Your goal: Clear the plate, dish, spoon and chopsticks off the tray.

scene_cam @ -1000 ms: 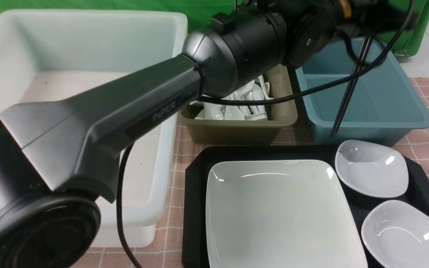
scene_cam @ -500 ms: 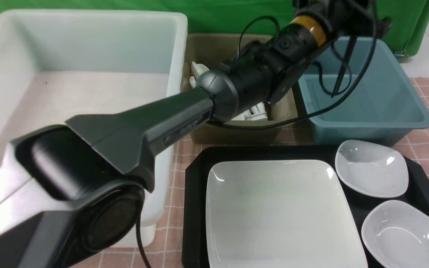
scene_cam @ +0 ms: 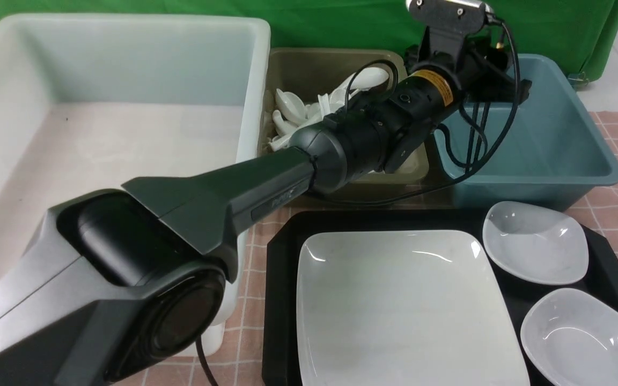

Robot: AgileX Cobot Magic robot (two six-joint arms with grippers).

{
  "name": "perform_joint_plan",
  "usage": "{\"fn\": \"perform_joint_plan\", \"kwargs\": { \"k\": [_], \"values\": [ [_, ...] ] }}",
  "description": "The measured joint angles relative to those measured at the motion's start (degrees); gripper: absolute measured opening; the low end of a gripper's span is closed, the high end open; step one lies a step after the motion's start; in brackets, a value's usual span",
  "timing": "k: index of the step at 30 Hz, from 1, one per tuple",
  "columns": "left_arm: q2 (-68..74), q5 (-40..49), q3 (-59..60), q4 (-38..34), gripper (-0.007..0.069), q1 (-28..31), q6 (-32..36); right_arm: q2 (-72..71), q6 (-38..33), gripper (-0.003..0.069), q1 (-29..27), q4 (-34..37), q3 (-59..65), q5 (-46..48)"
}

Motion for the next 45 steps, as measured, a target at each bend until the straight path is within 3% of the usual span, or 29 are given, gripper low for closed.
{"fn": "perform_joint_plan", "kwargs": {
  "k": [4, 8, 12, 13, 14, 15, 17, 24, 26, 29, 30, 31, 34, 37, 45],
  "values": [
    [-0.32, 6.46, 0.00, 0.00, 0.0395, 0.11, -1.53, 0.00, 0.00, 0.0030, 0.00, 0.00, 0.00, 0.18],
    [-3.59, 19.85, 0.00, -1.17, 0.0399, 0.11, -1.73, 0.00, -0.05, 0.0030, 0.00, 0.00, 0.00, 1.25],
    [-8.77, 34.93, 0.00, -6.96, 0.0310, 0.02, 0.39, 0.00, -0.05, 0.0030, 0.00, -0.88, 0.00, 4.17],
    [-12.13, 42.44, 0.00, -10.82, 0.0230, -0.17, 4.97, 0.00, -0.05, 0.0030, 0.00, -3.00, 0.00, 7.47],
    [-12.52, 43.38, 0.00, -11.21, 0.0218, -0.13, 5.52, 0.00, -0.05, 0.0030, 0.00, -3.00, 0.00, 7.91],
    [-15.34, 51.87, -0.01, -13.73, 0.0122, -0.59, 9.99, 0.09, -0.05, 0.0030, 0.00, -5.54, 0.00, 11.58],
    [-18.22, 60.06, -0.06, -15.37, 0.0038, -1.26, 14.45, 1.08, -0.05, 0.0030, 0.00, -7.03, 0.00, 15.91],
    [-22.64, 80.92, 0.34, -14.66, -0.0007, -2.27, 18.49, 11.69, -3.02, 0.0053, 0.00, -6.15, 0.00, 25.38],
    [-23.75, 82.24, 1.71, -14.53, -0.0007, -2.39, 19.19, 14.70, -4.64, 0.0091, 0.07, -4.71, 0.00, 26.35],
    [-28.45, 82.97, 8.35, -14.34, -0.0007, -4.11, 20.70, 21.00, -8.53, 0.0292, 2.27, -1.40, 1.24, 27.53],
    [-28.82, 82.72, 8.86, -14.34, -0.0007, -4.25, 20.76, 21.28, -8.67, 0.0305, 2.68, -1.24, 1.58, 27.47],
    [-31.97, 81.02, 13.28, -14.46, -0.0008, -5.61, 21.48, 23.43, -9.48, 0.0406, 4.35, -1.14, 3.32, 26.56],
    [-37.90, 76.52, 21.20, -16.05, -0.0008, -7.81, 23.70, 26.28, -9.66, 0.0515, 6.96, -1.84, 6.76, 23.43],
    [-45.12, 69.35, 30.46, -19.64, -0.0008, -9.23, 25.46, 29.03, -8.20, 0.0556, 9.00, -4.48, 10.87, 17.21],
    [-54.56, 58.30, 45.01, -22.41, -0.0004, -9.25, 27.77, 36.54, -3.75, 0.0563, 9.29, -11.00, 16.48, 8.36]
  ]
}}
